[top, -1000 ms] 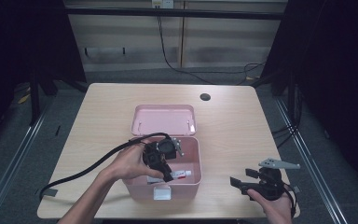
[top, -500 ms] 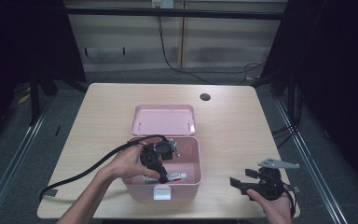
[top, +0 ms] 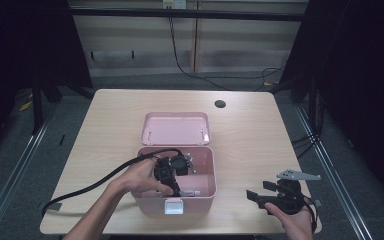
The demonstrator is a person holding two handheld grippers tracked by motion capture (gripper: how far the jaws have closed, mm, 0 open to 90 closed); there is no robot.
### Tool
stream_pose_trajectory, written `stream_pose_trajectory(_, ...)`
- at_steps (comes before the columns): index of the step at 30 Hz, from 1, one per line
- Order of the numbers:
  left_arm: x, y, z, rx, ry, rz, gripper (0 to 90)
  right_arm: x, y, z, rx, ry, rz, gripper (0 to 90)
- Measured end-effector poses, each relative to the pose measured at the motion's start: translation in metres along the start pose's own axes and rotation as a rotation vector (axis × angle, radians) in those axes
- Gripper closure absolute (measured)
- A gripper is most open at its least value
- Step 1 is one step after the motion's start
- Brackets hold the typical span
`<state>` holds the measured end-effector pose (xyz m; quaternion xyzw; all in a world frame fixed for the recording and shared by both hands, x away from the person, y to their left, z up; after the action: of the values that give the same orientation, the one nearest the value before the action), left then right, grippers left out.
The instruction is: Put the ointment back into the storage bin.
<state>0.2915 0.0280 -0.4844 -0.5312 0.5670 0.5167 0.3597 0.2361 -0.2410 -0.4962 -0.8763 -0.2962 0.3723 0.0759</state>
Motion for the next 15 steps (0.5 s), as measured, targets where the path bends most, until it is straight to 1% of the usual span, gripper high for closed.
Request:
stream_pose_trajectory(1, 0.001, 0.0, 0.0, -0.008, -0.005, 0.002, 71.2, 0.0, 0.0, 0.0, 0.0, 0.0, 0.0, 20.4)
stream_pose_trajectory(2, 0.001, 0.0, 0.0, -0.007, -0.009, 0.001, 71.2, 0.0, 0.0, 0.0, 0.0, 0.0, -0.001, 20.4)
stream_pose_trajectory(4, 0.001, -0.001, -0.002, -0.014, -0.006, -0.003, 71.2, 0.0, 0.0, 0.0, 0.0, -0.002, 0.0, 20.4)
stream_pose_trajectory(6, 0.001, -0.001, -0.004, -0.01, -0.004, -0.005, 71.2, 0.0, 0.0, 0.0, 0.0, -0.002, 0.0, 20.4)
stream_pose_trajectory(7, 0.001, 0.0, -0.005, 0.001, -0.019, -0.008, 71.2, 0.0, 0.0, 0.0, 0.004, -0.004, 0.001, 20.4)
stream_pose_trajectory(8, 0.001, 0.001, -0.006, 0.002, -0.018, -0.009, 71.2, 0.0, 0.0, 0.0, 0.004, -0.005, 0.001, 20.3)
stream_pose_trajectory(10, 0.003, 0.001, -0.007, 0.008, -0.016, 0.0, 71.2, 0.0, 0.0, 0.0, 0.0, -0.003, 0.0, 20.3)
stream_pose_trajectory(11, 0.005, 0.001, -0.008, 0.0, -0.016, -0.007, 71.2, 0.0, 0.0, 0.0, 0.0, -0.002, 0.0, 20.4)
stream_pose_trajectory(13, 0.01, 0.0, -0.007, 0.01, -0.037, -0.004, 71.2, 0.0, 0.0, 0.0, 0.001, -0.003, 0.001, 20.4)
stream_pose_trajectory(14, 0.012, 0.0, -0.007, 0.01, -0.04, -0.001, 71.2, 0.0, 0.0, 0.0, 0.004, -0.006, 0.001, 20.3)
stream_pose_trajectory(15, 0.016, -0.001, -0.009, 0.007, -0.035, 0.012, 71.2, 0.0, 0.0, 0.0, 0.003, -0.006, 0.001, 20.4)
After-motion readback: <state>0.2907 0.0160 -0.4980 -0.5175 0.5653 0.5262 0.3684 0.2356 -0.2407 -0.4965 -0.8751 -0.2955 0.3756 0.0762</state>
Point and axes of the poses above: each handheld gripper's, and its own axes: x roughly forward along the jaws, z roughly out of its underside, y roughly to its right, the point moved 7 cm from there along x, roughly forward along the jaws, and after that the axes turned 6 degrees about -z, right-handed, at the moved point
